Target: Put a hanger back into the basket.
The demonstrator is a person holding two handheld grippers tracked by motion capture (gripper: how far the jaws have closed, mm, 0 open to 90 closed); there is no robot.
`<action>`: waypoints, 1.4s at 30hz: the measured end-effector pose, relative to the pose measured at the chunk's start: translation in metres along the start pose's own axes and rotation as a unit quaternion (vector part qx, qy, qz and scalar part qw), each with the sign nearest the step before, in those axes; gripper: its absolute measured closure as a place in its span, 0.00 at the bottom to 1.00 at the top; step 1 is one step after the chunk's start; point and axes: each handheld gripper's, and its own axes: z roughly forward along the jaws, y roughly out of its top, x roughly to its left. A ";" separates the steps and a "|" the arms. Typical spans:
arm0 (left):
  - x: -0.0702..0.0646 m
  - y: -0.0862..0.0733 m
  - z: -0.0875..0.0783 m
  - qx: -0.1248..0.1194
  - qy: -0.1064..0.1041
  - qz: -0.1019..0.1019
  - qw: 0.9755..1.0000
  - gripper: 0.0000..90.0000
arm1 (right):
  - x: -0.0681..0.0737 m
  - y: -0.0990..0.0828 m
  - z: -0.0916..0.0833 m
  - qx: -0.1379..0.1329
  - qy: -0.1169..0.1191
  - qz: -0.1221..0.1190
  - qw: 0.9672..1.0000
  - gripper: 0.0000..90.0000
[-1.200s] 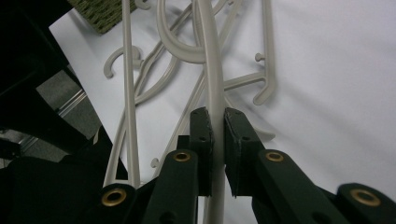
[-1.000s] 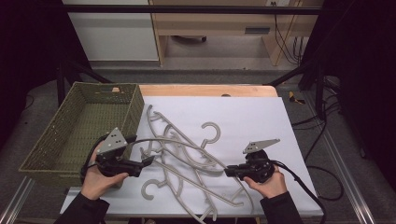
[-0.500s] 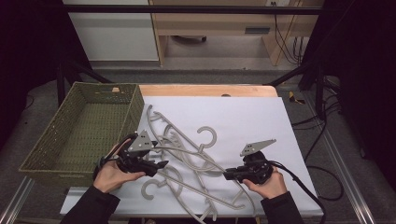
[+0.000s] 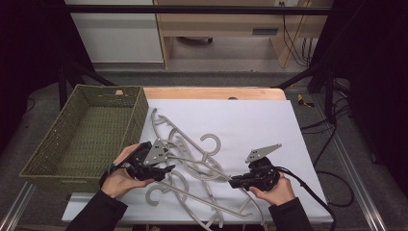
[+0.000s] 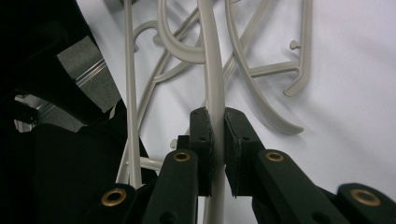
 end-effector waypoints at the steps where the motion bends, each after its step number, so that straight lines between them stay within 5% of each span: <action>1: 0.000 0.001 0.003 0.004 0.006 0.004 1.000 0.49 | 0.000 0.000 0.000 0.001 0.002 0.001 1.000 0.92; 10: -0.001 0.001 0.016 0.028 0.000 0.040 0.999 0.68 | 0.001 0.000 0.001 0.003 0.005 -0.005 1.000 0.92; 17: -0.002 -0.002 0.022 0.043 -0.005 0.046 0.998 0.79 | 0.002 0.000 0.003 0.011 0.006 -0.008 1.000 0.92; 28: -0.005 -0.003 0.025 0.044 -0.004 0.054 0.998 0.75 | 0.002 -0.001 0.002 0.012 0.018 -0.012 1.000 0.92; 32: -0.007 -0.004 0.023 0.045 -0.007 0.060 0.997 0.81 | 0.002 -0.001 0.001 0.009 0.022 -0.017 1.000 0.92; 42: -0.015 -0.004 0.008 0.032 0.016 0.087 0.996 0.84 | 0.002 -0.001 -0.001 -0.016 0.009 -0.033 0.999 0.89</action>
